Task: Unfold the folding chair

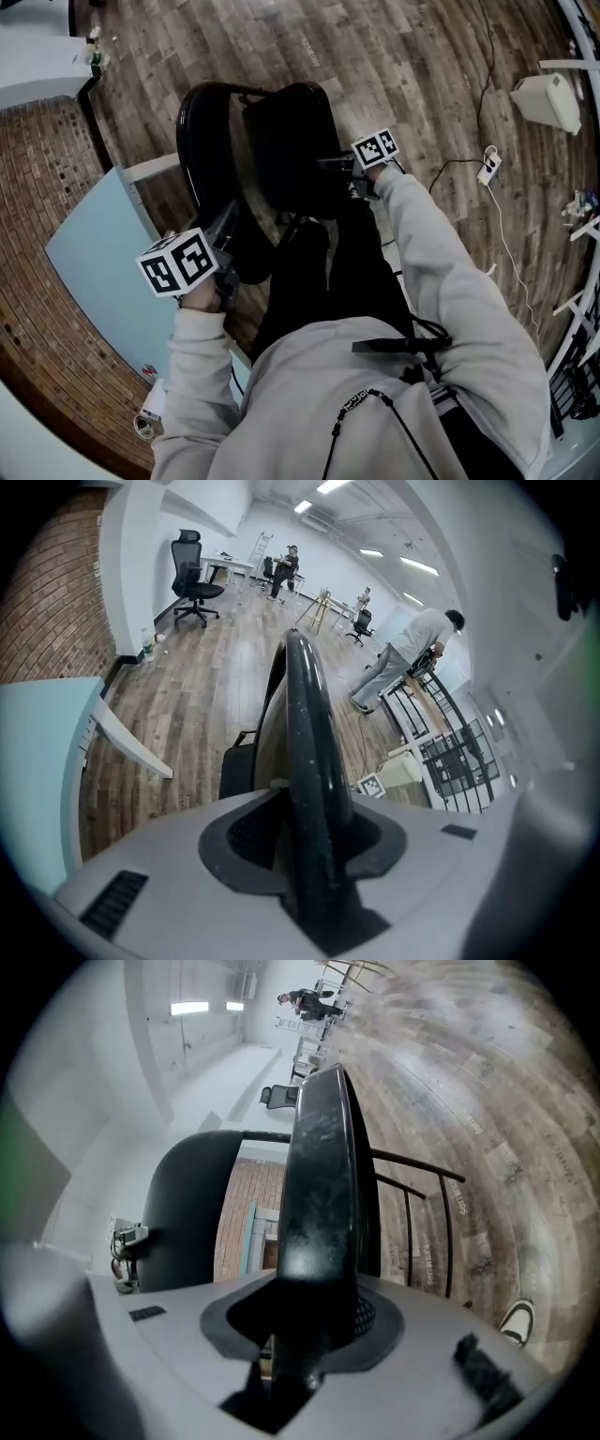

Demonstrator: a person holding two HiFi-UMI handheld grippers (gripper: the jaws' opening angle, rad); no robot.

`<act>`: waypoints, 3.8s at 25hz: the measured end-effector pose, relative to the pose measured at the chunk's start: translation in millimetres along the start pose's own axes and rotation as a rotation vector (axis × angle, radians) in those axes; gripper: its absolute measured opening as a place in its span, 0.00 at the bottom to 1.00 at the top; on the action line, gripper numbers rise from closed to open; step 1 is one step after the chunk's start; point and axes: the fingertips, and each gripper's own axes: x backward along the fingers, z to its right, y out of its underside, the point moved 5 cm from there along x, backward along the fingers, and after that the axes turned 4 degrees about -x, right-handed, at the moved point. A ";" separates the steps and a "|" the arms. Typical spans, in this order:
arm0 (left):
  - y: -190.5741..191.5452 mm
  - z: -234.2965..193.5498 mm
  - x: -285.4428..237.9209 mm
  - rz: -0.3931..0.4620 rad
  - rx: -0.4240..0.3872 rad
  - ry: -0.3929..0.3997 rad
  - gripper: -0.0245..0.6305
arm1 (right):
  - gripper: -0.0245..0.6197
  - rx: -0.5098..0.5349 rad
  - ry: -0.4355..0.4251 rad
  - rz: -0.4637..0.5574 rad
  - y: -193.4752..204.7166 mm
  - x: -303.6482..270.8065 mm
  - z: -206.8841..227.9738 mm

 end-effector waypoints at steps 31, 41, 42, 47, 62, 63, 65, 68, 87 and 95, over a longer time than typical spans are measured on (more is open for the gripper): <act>-1.2 -11.3 -40.8 -0.001 -0.168 -0.123 0.18 | 0.23 -0.036 -0.353 0.128 -0.3 49.2 122.3; -2.6 -74.1 -33.0 -0.025 -0.189 -0.187 0.13 | 0.23 -0.047 -0.420 0.129 1.2 21.9 146.5; -2.5 -80.5 -35.3 -0.026 -0.192 -0.184 0.13 | 0.23 -0.050 -0.434 0.133 1.4 22.5 151.2; 3.6 -114.7 -39.6 -0.022 -0.177 -0.128 0.13 | 0.23 -0.062 -0.486 0.148 1.7 14.5 175.5; 12.7 -226.1 -29.6 -0.008 -0.164 0.031 0.14 | 0.25 -0.099 -0.525 0.176 22.2 -36.5 217.1; 13.5 -228.9 -31.7 -0.006 -0.171 0.026 0.13 | 0.24 -0.097 -0.547 0.173 23.6 -35.3 222.9; 13.8 -233.3 -38.4 -0.008 -0.183 0.019 0.14 | 0.24 -0.091 -0.577 0.194 26.3 -30.2 237.4; 14.9 -235.6 -46.1 -0.010 -0.176 0.026 0.14 | 0.24 -0.073 -0.637 0.247 24.4 -24.2 246.0; 26.3 -247.2 -36.0 0.117 -0.238 -0.040 0.27 | 0.30 -0.057 -0.622 0.206 33.6 -14.9 256.2; 16.5 -241.8 55.8 0.244 -0.266 -0.145 0.36 | 0.35 -0.185 -0.444 0.279 51.9 13.3 276.9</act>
